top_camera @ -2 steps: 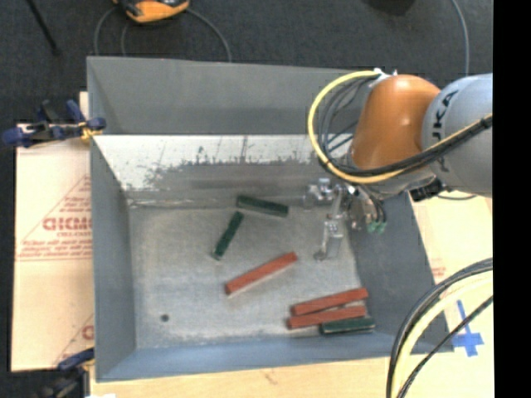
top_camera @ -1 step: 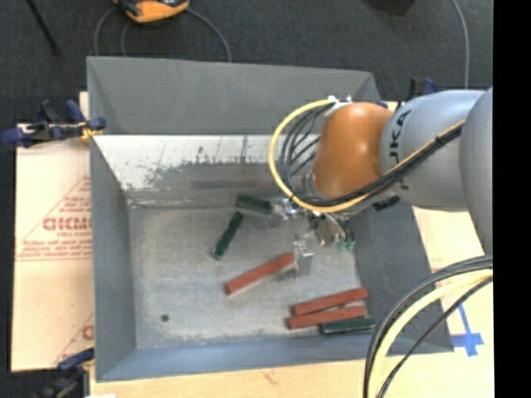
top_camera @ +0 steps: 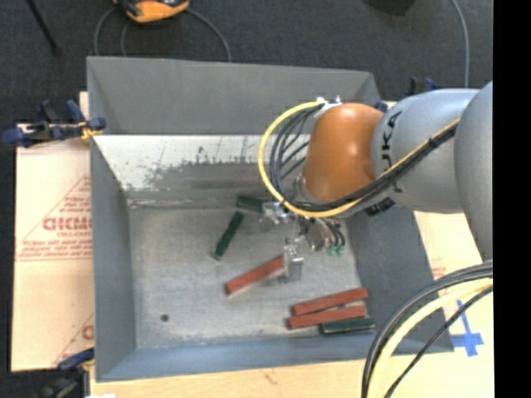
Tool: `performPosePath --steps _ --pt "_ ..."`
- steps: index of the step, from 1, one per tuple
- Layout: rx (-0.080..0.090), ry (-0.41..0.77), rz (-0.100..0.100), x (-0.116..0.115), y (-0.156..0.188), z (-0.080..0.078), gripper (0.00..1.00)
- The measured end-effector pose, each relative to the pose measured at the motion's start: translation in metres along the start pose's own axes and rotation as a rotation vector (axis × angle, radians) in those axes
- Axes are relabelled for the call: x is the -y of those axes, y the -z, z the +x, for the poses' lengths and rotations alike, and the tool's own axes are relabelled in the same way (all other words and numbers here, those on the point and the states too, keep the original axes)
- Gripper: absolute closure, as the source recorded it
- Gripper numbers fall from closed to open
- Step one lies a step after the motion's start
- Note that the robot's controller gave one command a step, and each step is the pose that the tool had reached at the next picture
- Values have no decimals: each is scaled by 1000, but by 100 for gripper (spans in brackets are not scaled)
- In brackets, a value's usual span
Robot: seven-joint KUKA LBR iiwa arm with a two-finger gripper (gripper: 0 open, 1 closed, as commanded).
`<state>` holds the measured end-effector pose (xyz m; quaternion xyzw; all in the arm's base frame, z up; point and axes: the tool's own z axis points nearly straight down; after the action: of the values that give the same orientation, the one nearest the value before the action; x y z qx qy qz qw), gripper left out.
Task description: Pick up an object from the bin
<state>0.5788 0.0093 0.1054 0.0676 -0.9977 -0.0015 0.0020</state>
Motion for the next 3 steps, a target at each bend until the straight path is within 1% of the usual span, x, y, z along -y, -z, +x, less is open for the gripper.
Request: performPosePath --steps 1,2,3 --pt "11 39 6 -20 5 -5 0" --pt "4 17 1 -27 -37 7 0" --pt "9 156 7 -30 -34 2 100"
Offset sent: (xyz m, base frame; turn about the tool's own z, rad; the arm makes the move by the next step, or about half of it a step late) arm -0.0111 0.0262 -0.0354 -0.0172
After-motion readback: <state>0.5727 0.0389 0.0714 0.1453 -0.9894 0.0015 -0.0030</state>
